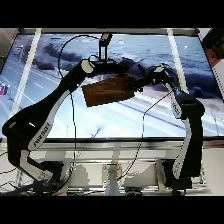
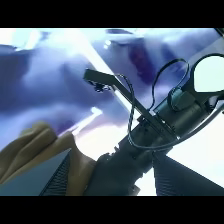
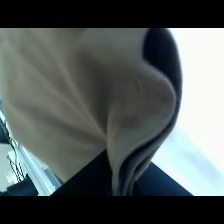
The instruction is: Fold the clothes and pants, and hang the long-sleeved shirts on hangers.
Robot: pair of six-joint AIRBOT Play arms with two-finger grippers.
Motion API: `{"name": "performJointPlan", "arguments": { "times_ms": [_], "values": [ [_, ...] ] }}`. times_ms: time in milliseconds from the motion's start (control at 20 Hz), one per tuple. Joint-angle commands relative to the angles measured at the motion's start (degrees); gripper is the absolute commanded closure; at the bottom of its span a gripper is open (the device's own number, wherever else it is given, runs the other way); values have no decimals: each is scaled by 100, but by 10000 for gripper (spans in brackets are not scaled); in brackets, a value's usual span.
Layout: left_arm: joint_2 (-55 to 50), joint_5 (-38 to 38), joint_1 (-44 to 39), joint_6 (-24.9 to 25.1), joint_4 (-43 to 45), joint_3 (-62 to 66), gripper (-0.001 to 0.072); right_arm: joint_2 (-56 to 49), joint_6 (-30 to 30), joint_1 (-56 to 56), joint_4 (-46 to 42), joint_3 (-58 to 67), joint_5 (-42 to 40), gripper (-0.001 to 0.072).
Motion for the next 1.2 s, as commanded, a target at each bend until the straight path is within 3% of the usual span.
{"name": "performJointPlan", "arguments": {
  "times_ms": [0,300,550,650,800,950,1050,1150],
  "values": [
    [4,0,7,2,2,-2,137,105,-157,-33,125,269,415,696],
    [175,-413,260,4,138,0,138,1182,85,-870,-195,437,907,696],
    [935,-1287,931,81,177,0,172,2358,509,-2133,-2168,435,1027,696],
    [1342,-1602,1224,507,197,0,271,2697,619,-2769,-3001,435,1121,696],
    [1967,-1803,1541,824,201,0,271,2970,905,-3875,-3976,435,1303,696],
    [2511,-1797,1720,824,396,0,272,2975,1213,-4922,-4673,409,1768,696],
    [2758,-1794,1755,822,555,0,272,2975,1740,-5541,-4760,393,1897,697],
    [2887,-1797,1751,822,638,-2,272,2975,1816,-5941,-4964,393,2079,697]
  ]
}}
